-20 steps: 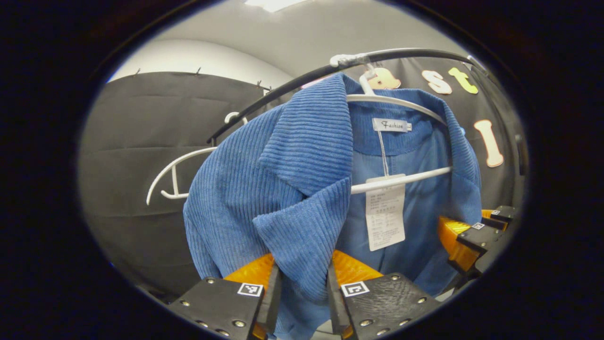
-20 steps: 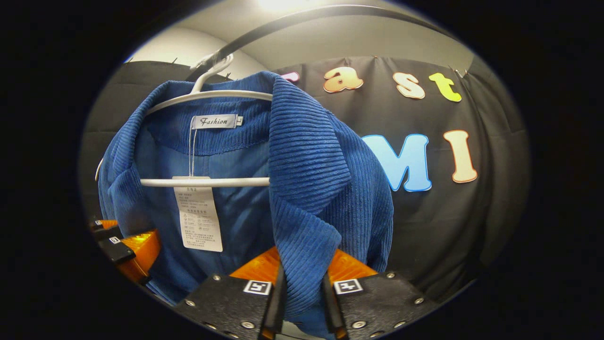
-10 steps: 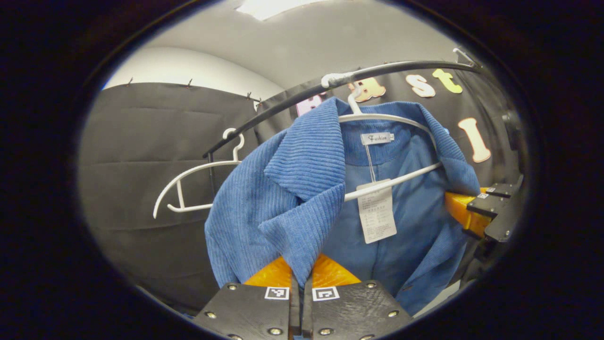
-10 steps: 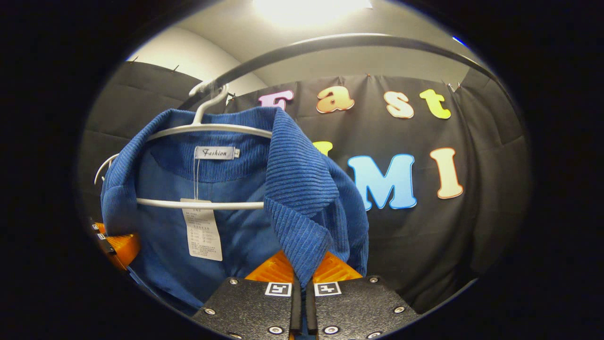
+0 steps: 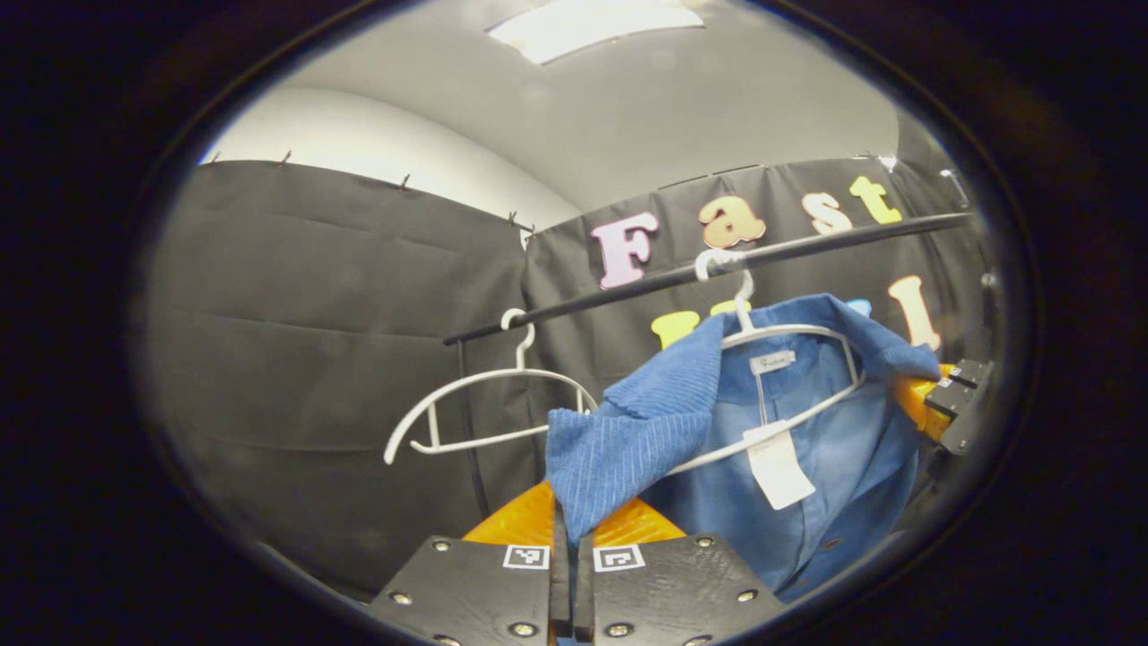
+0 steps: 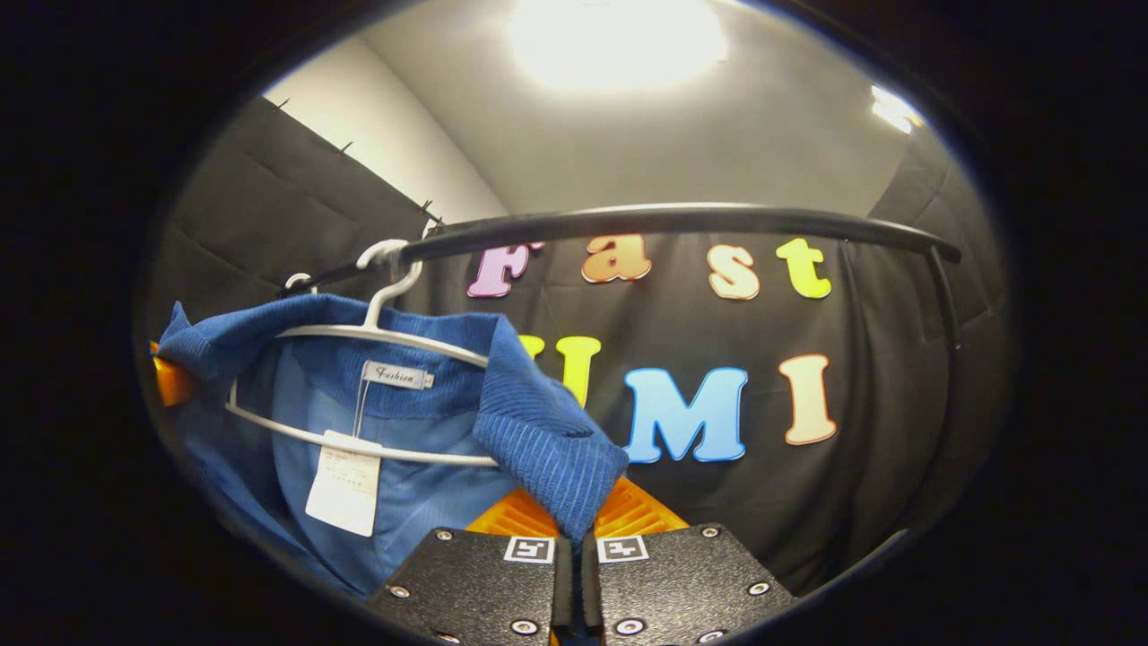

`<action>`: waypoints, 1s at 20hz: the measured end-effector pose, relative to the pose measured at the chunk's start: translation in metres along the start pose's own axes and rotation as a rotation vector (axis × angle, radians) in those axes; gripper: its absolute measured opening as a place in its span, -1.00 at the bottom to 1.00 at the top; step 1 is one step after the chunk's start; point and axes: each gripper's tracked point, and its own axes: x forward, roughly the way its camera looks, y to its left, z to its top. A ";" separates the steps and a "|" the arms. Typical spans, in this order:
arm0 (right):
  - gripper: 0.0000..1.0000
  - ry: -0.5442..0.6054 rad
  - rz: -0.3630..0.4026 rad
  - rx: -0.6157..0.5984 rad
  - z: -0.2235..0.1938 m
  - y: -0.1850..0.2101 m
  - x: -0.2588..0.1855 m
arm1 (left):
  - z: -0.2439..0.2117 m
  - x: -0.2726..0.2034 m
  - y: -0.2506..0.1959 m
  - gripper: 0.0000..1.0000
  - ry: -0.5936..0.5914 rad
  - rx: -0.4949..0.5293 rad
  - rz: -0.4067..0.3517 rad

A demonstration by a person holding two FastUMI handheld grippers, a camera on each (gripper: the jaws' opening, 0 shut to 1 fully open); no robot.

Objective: Grasp the clothes on the hanger with both hands and then place them into the laundry hamper below.

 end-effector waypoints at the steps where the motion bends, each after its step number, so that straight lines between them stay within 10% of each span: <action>1: -0.96 -0.023 -0.009 0.001 0.009 -0.006 0.001 | 0.009 -0.001 0.006 -0.98 -0.009 -0.003 0.002; 12: -0.94 -0.130 -0.071 -0.063 0.041 -0.044 0.049 | 0.059 0.033 0.057 -0.98 -0.062 -0.032 0.031; 20: -0.93 -0.045 -0.097 -0.106 -0.032 -0.038 0.099 | -0.005 0.094 0.068 -0.94 0.062 0.002 -0.018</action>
